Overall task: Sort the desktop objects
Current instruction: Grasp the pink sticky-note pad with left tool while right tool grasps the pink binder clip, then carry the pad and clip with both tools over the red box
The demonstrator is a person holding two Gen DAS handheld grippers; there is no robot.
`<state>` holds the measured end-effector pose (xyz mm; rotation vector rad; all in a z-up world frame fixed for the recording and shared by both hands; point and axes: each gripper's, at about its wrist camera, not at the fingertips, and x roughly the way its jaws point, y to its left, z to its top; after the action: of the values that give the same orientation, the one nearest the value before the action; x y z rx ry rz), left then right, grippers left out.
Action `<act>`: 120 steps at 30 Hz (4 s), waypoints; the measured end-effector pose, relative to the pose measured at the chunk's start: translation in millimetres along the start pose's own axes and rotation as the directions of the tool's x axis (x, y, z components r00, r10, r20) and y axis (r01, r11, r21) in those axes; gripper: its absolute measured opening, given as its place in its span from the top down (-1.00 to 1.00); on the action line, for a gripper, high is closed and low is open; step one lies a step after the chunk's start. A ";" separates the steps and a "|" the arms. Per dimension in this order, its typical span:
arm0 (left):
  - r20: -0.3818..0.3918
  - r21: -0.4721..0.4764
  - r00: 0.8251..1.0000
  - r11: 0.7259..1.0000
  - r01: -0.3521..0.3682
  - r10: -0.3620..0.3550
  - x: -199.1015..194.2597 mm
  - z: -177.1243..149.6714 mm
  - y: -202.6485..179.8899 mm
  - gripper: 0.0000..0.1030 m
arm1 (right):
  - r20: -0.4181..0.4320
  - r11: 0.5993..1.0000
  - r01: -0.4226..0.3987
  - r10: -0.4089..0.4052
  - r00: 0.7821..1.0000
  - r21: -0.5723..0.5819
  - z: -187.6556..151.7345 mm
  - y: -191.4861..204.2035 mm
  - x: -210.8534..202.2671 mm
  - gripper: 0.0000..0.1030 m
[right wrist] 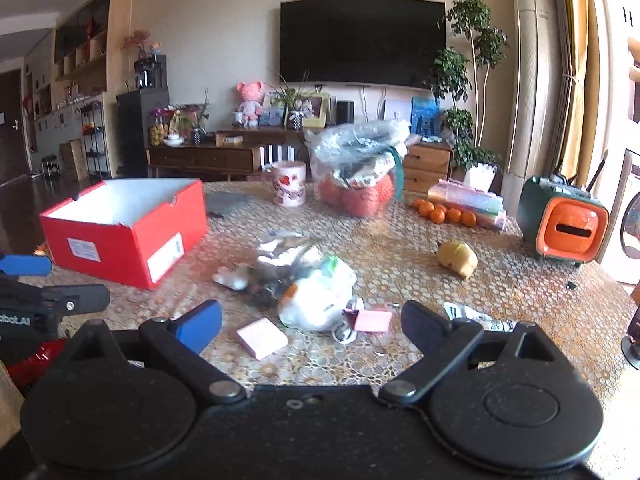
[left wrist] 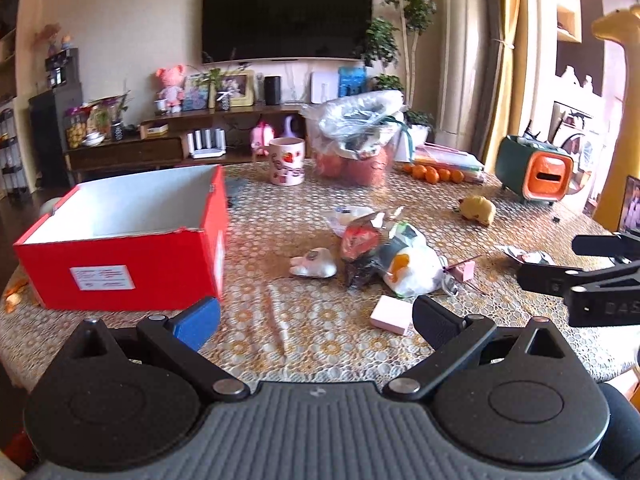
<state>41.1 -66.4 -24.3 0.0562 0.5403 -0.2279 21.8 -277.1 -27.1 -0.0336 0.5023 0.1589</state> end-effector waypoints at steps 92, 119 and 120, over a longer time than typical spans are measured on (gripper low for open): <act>-0.125 0.042 0.988 0.994 0.102 -0.096 71.9 30.8 -13.0 0.17 | -0.167 0.987 -0.158 0.154 0.974 -0.010 37.4 -6.9 77.6 0.03; -0.050 -0.040 0.996 0.997 -0.073 0.071 5.9 81.3 146.9 0.16 | -0.153 0.898 -0.402 0.379 0.913 -0.178 121.1 137.0 68.4 0.03; -0.053 -0.046 0.995 0.996 -0.082 0.079 6.6 84.2 152.8 0.16 | -0.151 0.893 -0.409 0.385 0.910 -0.189 124.9 141.8 70.0 0.03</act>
<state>124.0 71.5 43.3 0.0375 0.5927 -0.1351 119.2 -118.2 49.5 -0.1544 0.5965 0.6192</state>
